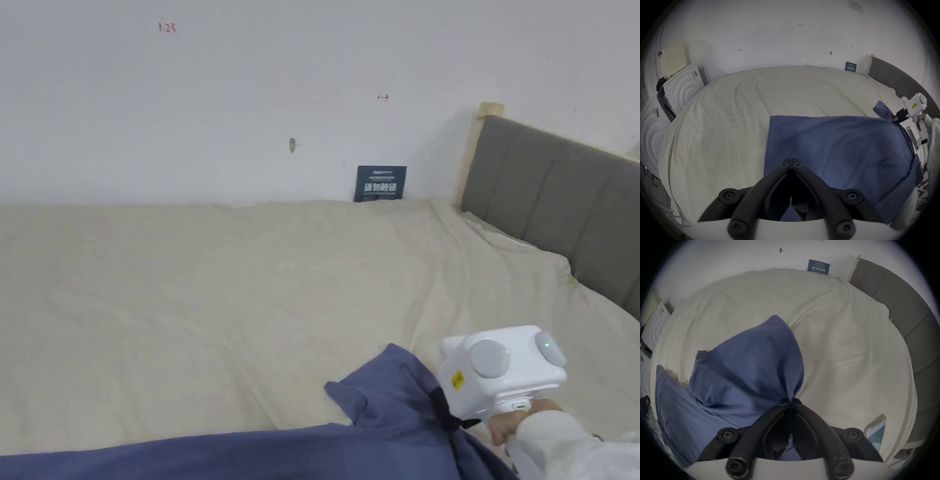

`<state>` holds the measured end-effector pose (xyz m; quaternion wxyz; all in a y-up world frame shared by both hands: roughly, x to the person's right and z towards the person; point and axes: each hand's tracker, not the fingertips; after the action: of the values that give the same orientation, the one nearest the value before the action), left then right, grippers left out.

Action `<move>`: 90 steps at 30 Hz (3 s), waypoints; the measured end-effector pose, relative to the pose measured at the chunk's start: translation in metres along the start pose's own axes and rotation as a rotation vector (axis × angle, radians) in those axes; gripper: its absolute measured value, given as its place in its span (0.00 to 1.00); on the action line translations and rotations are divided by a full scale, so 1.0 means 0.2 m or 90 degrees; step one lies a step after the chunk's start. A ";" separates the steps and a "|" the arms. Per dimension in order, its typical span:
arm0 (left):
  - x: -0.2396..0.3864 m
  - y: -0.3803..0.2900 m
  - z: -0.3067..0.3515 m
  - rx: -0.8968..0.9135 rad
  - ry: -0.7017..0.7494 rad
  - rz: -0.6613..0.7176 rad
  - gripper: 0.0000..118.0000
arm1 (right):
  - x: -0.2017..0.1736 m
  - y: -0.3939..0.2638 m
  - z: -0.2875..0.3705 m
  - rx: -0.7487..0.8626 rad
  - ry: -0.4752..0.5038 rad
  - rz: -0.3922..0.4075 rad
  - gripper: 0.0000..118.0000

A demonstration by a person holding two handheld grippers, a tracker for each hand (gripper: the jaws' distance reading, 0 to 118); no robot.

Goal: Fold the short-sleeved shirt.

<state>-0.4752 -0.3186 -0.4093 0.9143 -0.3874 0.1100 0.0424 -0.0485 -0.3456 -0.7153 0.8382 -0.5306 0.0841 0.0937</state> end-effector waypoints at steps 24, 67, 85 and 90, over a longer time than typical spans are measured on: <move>-0.21 0.51 -1.02 -0.228 -0.002 0.008 1.00 | 0.13 0.03 0.01 0.022 0.044 -0.010 0.00; -0.23 -0.32 0.49 -0.068 -0.053 0.039 0.03 | 0.32 -1.21 0.90 0.129 0.148 -0.004 0.00; -0.31 -0.62 0.59 -0.057 -0.092 0.152 0.98 | 0.23 -1.51 0.94 0.176 0.147 -0.036 0.83; -0.32 -0.62 0.66 -0.028 -0.094 0.122 0.91 | 0.02 -1.48 1.06 0.240 0.198 0.021 0.75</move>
<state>-0.4949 -0.3086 -0.2185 0.9029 -0.3911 0.0782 0.1601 0.0365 -0.2765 -0.3680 0.8978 -0.3712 0.2371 0.0069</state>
